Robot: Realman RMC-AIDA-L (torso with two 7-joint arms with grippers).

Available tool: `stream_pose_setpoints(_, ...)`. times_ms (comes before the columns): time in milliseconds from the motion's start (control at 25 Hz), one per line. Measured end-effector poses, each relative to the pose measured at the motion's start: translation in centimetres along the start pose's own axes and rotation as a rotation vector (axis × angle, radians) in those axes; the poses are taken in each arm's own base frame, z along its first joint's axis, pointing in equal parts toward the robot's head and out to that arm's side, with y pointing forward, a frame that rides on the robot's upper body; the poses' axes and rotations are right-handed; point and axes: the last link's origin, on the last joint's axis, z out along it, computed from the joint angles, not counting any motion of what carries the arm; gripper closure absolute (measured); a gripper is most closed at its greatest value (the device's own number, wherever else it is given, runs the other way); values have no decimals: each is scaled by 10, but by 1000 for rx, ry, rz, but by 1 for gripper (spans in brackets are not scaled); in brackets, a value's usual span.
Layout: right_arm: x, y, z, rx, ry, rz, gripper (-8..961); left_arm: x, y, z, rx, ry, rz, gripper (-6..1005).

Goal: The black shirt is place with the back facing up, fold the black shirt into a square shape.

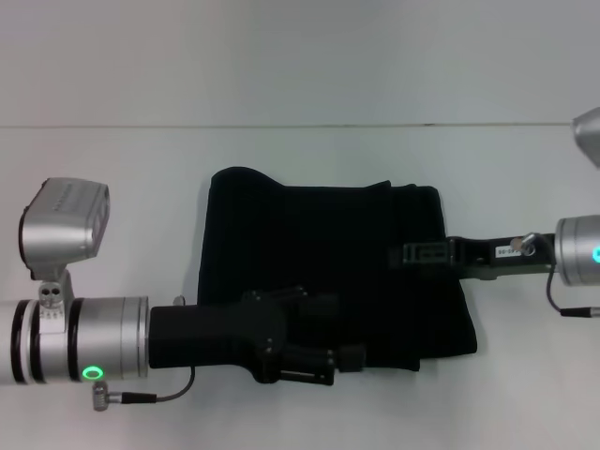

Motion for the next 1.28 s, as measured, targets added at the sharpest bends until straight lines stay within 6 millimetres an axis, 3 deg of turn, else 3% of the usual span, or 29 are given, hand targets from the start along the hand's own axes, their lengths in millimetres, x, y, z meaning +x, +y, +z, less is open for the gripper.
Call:
stream_pose_setpoints(920,7,5,28,33,-23,27,65,-5,0,0,0,-31,14,50)
stream_pose_setpoints(1160,9,5,31,37,-23,40,182,-6,0,-1,2,-30,10,49)
stream_pose_setpoints(1280,10,5,32,39,-22,44,195,-6,0,-1,1,-30,10,49)
